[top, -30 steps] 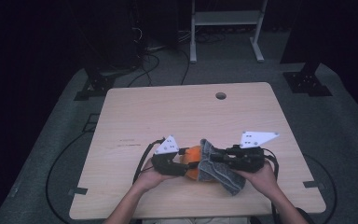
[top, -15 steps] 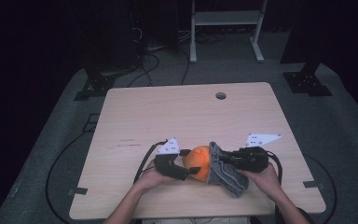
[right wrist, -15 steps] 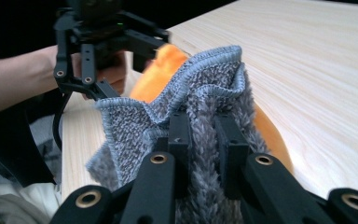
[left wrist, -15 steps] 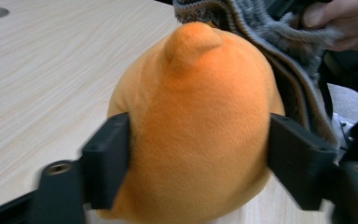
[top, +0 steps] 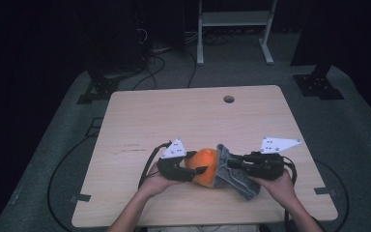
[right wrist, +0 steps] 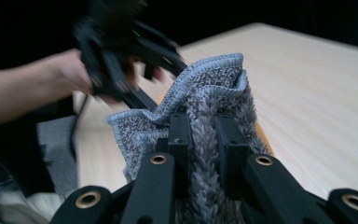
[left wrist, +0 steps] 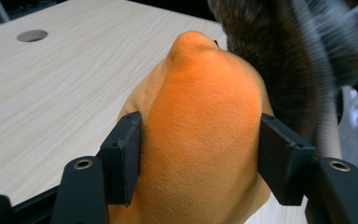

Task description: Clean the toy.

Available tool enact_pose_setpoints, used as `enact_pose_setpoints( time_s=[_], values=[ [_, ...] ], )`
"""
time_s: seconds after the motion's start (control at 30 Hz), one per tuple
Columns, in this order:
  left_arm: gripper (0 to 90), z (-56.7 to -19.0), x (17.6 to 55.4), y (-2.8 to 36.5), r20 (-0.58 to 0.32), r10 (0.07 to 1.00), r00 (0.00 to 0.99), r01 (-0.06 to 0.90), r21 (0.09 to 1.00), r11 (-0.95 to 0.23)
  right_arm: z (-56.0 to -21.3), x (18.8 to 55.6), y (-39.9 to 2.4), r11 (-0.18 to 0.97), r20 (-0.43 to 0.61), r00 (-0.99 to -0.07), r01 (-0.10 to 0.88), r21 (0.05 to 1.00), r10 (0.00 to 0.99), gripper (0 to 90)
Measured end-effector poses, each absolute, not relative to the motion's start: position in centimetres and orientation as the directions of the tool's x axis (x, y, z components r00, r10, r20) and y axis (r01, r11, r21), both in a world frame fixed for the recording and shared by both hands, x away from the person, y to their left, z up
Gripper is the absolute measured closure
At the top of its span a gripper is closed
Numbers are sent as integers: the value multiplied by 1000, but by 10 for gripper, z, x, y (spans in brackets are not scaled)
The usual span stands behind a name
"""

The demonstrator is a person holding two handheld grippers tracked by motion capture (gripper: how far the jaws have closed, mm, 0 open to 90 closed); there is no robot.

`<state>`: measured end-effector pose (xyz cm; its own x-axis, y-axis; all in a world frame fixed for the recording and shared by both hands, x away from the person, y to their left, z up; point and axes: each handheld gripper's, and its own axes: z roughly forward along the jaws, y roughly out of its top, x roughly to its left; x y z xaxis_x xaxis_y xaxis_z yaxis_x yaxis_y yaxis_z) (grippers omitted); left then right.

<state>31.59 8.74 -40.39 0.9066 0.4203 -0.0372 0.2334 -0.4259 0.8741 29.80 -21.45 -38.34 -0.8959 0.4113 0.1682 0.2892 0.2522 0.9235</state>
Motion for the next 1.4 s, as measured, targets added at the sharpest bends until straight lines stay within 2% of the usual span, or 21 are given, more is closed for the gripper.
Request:
enact_pose_setpoints(
  time_s=[0.1,0.17,0.27,0.37,0.47,0.53,0.6,0.63,0.67,0.7,0.73,0.83,0.9,1.03,1.2,1.3,1.4],
  values=[
    [380,-405,311,86,-36,409,912,232,867,-441,-378,301,-195,283,136,-908,261,923,396,782],
    [363,-406,311,86,-37,397,917,230,861,-453,-387,309,-189,309,153,-899,294,904,410,784],
    [264,-410,317,95,-75,360,930,230,883,-409,-402,314,-192,279,208,-887,340,898,413,785],
    [137,-415,327,103,-114,390,914,265,895,-358,-409,311,-202,256,223,-878,353,900,424,785],
    [84,-422,333,104,-156,390,908,304,885,-352,-411,311,-208,250,230,-875,358,899,427,784],
    [84,-436,341,98,-273,327,904,385,853,-352,-414,309,-213,248,243,-874,369,896,421,784],
    [94,-438,342,96,-306,307,901,405,848,-343,-414,309,-213,248,241,-874,367,896,422,783],
    [152,-439,341,96,-312,290,905,400,855,-330,-414,310,-214,248,238,-873,366,897,426,783],
    [208,-440,338,96,-288,298,910,379,868,-322,-414,311,-215,245,238,-871,367,897,431,783],
    [324,-433,334,96,-254,317,914,356,875,-326,-414,312,-218,235,252,-866,378,896,431,783],
    [356,-433,334,96,-254,317,914,356,875,-326,-414,312,-218,235,252,-866,378,896,431,783],
    [400,-416,326,96,-178,355,918,305,889,-342,-408,313,-222,233,238,-863,369,900,447,783],
    [409,-401,319,97,-92,393,915,262,877,-403,-402,311,-223,211,233,-865,354,911,444,784],
    [415,-398,315,93,-81,394,915,261,866,-428,-389,305,-214,194,211,-885,313,930,415,784],
    [418,-402,314,91,-80,406,910,268,861,-432,-386,302,-193,269,137,-904,261,927,406,784],
    [406,-407,318,95,-118,430,895,306,865,-399,-404,312,-205,279,149,-872,305,911,467,785],
    [392,-409,322,96,-146,442,885,331,865,-378,-407,312,-210,299,140,-861,317,900,489,785]
  ],
)
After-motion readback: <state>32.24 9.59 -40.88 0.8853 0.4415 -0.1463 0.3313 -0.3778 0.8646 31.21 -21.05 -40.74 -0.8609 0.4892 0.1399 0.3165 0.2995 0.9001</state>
